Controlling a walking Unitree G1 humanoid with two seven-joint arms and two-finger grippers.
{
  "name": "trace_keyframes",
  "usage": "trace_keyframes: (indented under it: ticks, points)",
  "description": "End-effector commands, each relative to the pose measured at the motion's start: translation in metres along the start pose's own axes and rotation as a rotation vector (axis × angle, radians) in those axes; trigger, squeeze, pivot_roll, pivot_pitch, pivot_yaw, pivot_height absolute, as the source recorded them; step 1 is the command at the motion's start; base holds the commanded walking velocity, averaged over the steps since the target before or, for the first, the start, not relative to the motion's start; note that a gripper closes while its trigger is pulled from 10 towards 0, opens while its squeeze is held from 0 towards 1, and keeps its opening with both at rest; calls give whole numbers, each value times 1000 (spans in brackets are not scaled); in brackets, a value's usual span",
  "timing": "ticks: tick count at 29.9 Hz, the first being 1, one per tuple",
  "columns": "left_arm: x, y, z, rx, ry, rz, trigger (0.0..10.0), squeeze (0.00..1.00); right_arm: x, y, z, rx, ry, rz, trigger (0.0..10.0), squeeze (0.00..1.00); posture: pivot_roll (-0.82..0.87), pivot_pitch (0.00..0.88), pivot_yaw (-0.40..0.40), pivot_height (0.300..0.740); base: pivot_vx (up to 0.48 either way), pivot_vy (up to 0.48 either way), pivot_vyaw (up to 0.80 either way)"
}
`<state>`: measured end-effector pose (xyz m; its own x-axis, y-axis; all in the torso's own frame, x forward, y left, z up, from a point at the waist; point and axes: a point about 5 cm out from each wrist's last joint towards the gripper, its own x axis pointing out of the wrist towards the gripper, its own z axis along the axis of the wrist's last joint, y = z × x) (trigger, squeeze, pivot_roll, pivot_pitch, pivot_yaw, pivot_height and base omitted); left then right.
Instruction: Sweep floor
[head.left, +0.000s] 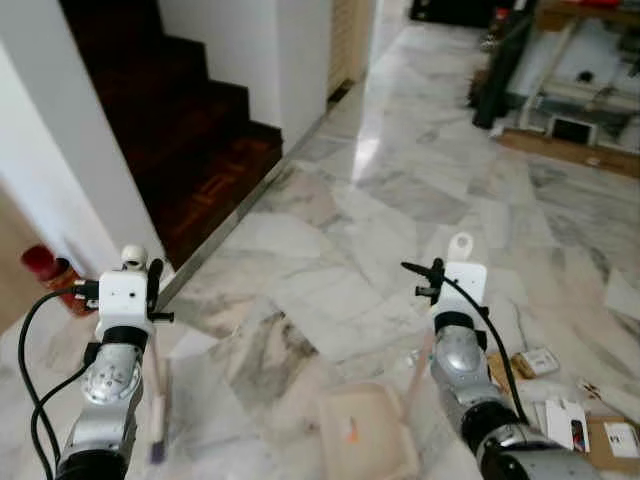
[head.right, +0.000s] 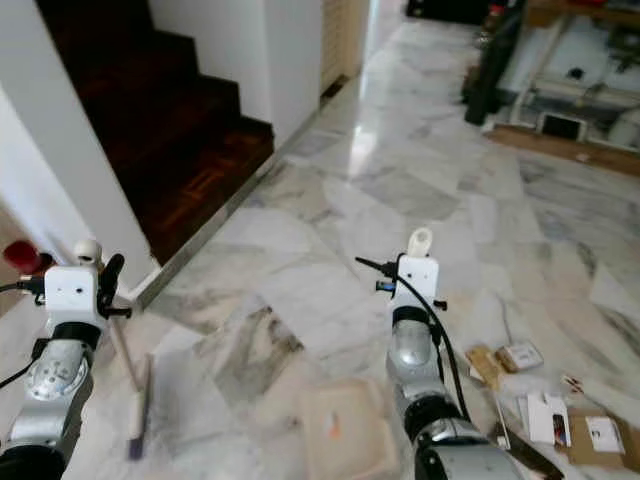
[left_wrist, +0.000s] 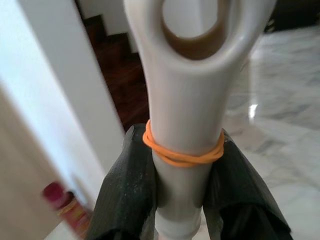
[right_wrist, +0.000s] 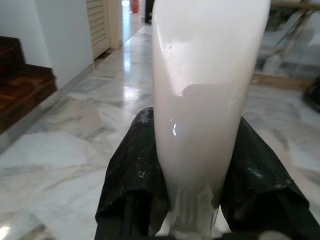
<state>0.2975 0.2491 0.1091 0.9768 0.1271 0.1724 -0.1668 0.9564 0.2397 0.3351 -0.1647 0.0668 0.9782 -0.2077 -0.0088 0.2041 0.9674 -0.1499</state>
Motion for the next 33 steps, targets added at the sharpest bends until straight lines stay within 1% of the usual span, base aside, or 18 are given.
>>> trace_keyframes:
  ticks: [1,5,6,10,12,16,21,23,24,27,30,32,33]
  points:
    - [6,10,6,21,-20,13,10000,0,4,8,10,-5,-31,19,10000,0,231,0,74,740,0,0,-800]
    - [10,13,8,26,-22,11,10000,0,4,4,8,8,-16,-12,10000,0,223,0,86,740,0,0,-800]
    - [13,13,9,25,-25,15,10000,0,5,2,8,8,-17,-24,10000,0,212,0,87,740,0,0,-800]
    - [17,13,13,14,-38,25,10000,0,8,-3,11,6,-28,-44,10000,0,214,0,73,740,0,0,-800]
    - [17,14,12,12,-38,27,10000,0,8,-4,11,5,-27,-45,10000,0,218,0,64,740,0,0,-800]
    - [12,19,9,-15,-36,66,10000,0,7,-5,9,-2,-25,-41,10000,0,220,0,48,740,0,0,-800]
    - [7,19,2,-20,-17,79,10000,0,5,-8,7,-3,-36,-44,10000,0,193,0,60,740,0,0,-800]
    - [5,11,-1,-28,-1,50,10000,0,0,-15,2,-6,-39,-69,10000,0,158,0,67,740,0,0,-800]
    - [5,11,-1,-28,-1,50,10000,0,0,-15,2,-6,-39,-69,10000,0,158,0,67,740,0,0,-800]
    - [8,2,-3,-46,9,40,10000,0,-2,-19,-2,-14,-37,-66,10000,0,138,0,51,740,0,0,-800]
    - [10,-2,-3,-58,6,42,10000,0,-1,-20,-1,-13,-40,-63,10000,0,113,0,37,740,0,0,-792]
    - [12,-11,-3,-81,8,50,10000,0,4,-23,6,-21,-70,-48,10000,0,89,0,32,740,0,0,-788]
    - [12,-11,-3,-81,8,50,10000,0,4,-23,6,-21,-70,-48,10000,0,89,0,32,740,0,0,-788]
